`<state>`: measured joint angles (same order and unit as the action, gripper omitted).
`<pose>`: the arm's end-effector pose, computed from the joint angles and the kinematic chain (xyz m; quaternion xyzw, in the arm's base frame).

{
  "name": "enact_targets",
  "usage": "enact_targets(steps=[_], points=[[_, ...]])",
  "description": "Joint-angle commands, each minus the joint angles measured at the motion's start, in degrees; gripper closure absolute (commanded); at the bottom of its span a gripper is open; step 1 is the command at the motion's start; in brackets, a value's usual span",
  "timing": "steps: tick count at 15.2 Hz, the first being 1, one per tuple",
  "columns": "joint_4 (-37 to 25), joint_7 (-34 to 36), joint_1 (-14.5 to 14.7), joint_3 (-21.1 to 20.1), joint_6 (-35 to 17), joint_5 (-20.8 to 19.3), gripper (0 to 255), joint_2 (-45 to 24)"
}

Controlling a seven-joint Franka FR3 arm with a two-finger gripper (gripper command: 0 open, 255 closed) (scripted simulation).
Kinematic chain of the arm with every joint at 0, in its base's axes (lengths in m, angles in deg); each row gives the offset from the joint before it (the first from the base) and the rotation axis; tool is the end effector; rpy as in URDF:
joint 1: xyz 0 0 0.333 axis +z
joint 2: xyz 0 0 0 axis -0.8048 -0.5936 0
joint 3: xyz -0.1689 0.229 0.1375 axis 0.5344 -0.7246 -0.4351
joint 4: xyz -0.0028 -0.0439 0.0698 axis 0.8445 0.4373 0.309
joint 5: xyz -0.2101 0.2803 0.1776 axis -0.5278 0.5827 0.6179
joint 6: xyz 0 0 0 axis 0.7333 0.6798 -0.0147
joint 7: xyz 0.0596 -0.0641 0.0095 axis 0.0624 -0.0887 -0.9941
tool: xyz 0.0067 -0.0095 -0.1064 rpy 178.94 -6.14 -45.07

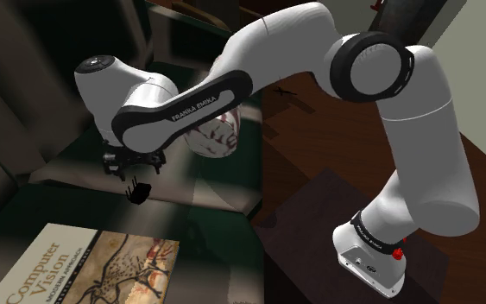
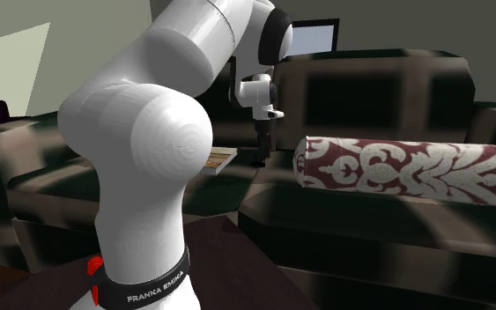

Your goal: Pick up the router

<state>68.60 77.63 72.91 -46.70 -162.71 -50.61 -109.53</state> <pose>0.5567 0.4492 0.2500 0.9791 -0.1959 0.0098 0.0534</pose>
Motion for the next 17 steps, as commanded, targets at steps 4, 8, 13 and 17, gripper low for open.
enact_targets(steps=[4, 8, 13, 17], points=[[-1.1, 0.7, 0.9, 0.9, -1.7, -0.9, 0, -2.9], [-1.2, 1.0, 1.1, 1.3, -2.8, -1.4, 0, -4.1], [-1.0, 1.0, 1.1, 1.3, -2.8, -1.4, 255, -4.0], [-1.0, 1.0, 1.1, 1.3, -2.8, -1.4, 255, -4.0]])
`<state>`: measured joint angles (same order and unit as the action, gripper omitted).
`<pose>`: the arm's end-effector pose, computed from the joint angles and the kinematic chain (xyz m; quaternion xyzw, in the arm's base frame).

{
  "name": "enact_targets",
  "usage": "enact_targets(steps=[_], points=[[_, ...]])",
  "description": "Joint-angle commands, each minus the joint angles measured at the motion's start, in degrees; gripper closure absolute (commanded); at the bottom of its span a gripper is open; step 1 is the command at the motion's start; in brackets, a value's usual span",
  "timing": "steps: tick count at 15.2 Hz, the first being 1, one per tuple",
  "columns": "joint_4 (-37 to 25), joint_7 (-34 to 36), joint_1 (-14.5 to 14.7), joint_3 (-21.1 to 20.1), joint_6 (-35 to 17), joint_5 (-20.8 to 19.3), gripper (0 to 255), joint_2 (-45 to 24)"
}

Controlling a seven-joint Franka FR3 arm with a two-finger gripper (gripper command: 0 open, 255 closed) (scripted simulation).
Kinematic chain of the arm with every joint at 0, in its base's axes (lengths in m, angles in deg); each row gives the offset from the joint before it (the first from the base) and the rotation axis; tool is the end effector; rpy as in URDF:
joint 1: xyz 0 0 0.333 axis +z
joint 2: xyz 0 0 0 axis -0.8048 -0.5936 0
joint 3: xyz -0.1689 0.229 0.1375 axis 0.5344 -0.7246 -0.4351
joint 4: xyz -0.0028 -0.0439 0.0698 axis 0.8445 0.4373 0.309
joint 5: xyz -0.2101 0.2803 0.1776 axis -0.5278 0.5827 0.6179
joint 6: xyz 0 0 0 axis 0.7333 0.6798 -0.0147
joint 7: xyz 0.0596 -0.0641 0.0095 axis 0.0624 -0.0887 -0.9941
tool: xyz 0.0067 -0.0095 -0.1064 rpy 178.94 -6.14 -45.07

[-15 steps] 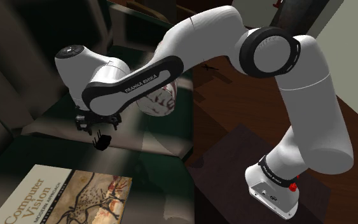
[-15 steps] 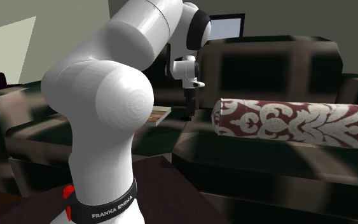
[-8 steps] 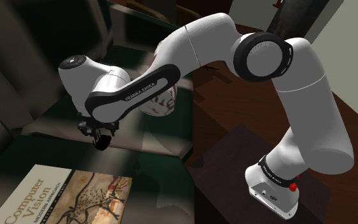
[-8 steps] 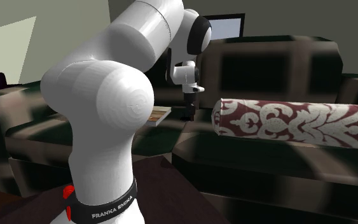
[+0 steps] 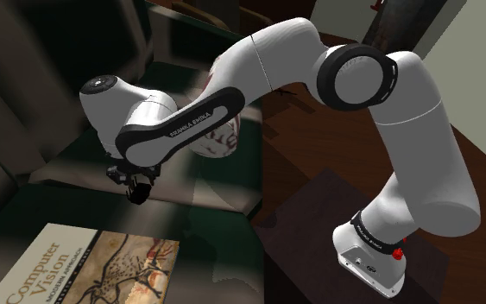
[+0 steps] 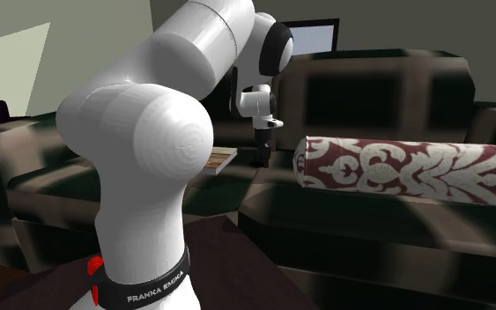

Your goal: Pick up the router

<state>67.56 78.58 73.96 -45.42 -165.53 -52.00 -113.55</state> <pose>0.5586 0.4519 0.2100 0.9788 -0.1971 0.0098 0.0544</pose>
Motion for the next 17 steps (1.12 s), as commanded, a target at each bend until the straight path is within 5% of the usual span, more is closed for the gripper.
enact_targets(steps=[1, 17], points=[[-0.1, 0.0, 0.0, 0.0, 0.0, 0.0, 255, -0.1], [-1.2, -1.8, -1.0, -2.1, 7.2, 2.7, 255, 6.3]])
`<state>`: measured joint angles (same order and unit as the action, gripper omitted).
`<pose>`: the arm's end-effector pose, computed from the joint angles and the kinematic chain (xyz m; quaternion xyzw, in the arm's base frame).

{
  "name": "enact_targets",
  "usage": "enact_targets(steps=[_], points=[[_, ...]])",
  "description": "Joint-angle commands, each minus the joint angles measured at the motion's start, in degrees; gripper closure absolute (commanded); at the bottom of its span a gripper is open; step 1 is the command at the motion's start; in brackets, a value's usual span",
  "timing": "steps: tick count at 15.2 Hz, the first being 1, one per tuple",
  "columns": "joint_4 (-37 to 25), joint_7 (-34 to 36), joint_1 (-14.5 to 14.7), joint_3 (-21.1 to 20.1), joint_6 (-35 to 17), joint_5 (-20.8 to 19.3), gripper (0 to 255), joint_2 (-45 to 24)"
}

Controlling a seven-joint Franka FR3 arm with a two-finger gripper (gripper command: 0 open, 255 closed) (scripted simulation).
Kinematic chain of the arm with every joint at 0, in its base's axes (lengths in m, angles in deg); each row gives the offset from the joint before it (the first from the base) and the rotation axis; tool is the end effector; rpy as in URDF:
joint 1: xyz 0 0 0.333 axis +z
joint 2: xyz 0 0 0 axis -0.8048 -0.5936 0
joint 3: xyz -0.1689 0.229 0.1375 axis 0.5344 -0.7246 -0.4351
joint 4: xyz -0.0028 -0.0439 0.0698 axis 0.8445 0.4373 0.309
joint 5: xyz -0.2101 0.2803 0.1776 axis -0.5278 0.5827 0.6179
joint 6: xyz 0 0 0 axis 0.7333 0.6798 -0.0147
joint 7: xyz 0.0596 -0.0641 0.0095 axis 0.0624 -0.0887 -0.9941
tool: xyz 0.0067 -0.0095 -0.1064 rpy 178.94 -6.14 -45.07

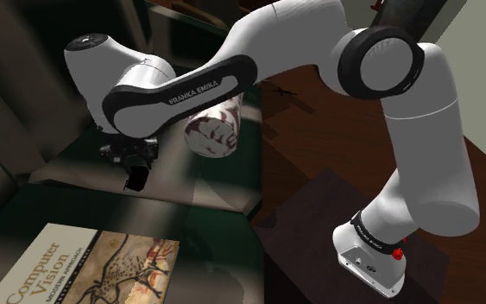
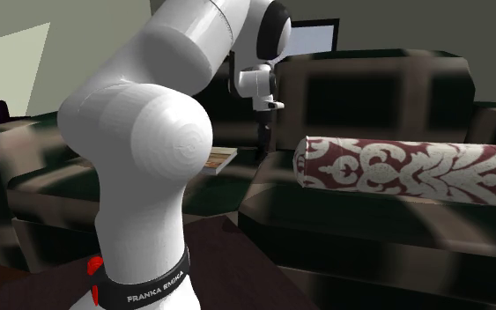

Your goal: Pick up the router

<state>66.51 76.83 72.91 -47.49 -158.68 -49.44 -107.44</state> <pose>0.5588 0.4518 0.2869 0.9788 -0.1972 0.0100 0.0541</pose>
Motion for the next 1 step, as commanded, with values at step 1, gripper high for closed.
enact_targets(steps=[1], points=[[-0.2, 0.0, 0.0, -0.1, 0.4, 0.1, 255, 0.2]])
